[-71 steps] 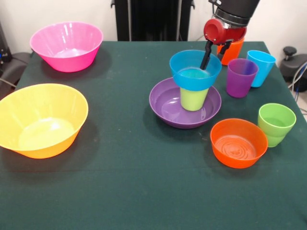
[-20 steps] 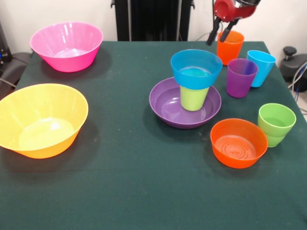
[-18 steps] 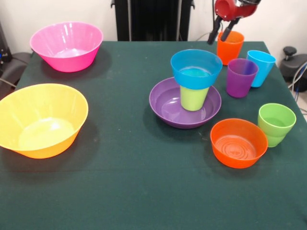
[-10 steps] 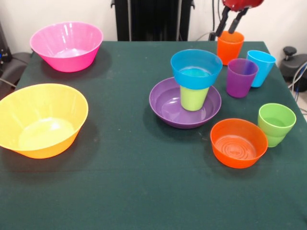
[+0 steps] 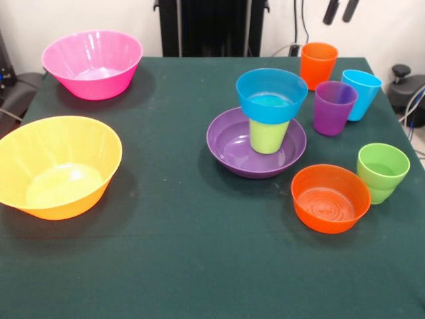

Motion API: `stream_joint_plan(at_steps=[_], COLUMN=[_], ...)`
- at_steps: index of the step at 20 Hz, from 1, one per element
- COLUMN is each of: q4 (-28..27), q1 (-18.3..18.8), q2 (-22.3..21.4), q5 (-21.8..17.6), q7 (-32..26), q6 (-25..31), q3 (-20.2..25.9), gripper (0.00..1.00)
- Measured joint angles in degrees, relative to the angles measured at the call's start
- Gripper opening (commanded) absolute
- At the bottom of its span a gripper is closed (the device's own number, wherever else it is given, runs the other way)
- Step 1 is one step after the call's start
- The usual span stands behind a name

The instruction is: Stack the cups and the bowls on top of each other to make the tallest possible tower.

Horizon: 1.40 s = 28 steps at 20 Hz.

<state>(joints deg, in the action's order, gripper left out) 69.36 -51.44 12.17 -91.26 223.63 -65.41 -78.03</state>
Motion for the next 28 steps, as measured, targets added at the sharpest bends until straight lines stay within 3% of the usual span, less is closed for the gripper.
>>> stream_joint_plan(at_steps=[13,28], q4=[0.0,0.0], q1=[0.1,0.2], q2=[-1.0,1.6], q5=[1.0,1.6], q7=[0.0,0.0], q6=[0.0,0.0], q3=[-1.9,-1.9], gripper=[1.0,1.0])
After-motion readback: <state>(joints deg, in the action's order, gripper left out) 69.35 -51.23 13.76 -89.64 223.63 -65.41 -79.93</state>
